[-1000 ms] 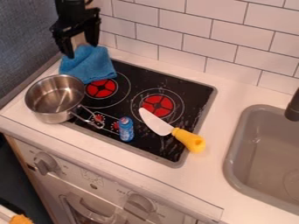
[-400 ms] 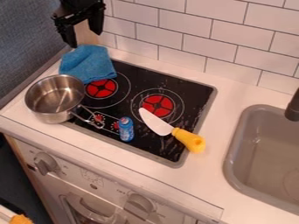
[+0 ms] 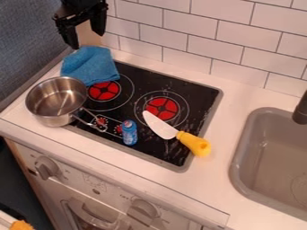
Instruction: Moved the blue cloth to the left corner of the left burner
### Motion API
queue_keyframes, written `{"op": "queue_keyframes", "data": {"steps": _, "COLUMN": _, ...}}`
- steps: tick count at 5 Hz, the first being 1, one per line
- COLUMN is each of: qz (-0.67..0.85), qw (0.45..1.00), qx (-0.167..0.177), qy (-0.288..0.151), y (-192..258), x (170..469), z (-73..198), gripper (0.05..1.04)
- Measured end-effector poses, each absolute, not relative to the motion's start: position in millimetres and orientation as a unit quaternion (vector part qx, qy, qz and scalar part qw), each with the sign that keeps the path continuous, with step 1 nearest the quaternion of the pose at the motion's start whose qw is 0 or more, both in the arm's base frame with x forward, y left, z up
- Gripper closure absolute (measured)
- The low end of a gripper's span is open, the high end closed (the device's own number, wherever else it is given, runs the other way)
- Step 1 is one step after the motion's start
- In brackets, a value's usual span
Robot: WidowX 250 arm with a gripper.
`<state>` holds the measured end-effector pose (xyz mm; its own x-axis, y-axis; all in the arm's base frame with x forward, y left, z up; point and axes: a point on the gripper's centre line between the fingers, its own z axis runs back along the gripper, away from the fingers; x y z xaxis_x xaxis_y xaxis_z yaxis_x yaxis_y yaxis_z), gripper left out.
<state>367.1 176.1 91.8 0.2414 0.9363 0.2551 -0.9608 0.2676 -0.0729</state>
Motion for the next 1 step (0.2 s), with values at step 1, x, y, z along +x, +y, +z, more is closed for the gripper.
{"op": "queue_keyframes", "data": {"steps": 1, "qz": 0.603, "qw": 0.786, "qx": 0.050, "qy": -0.123, "y": 176.0, "x": 366.9, "z": 91.1, "gripper": 0.084}}
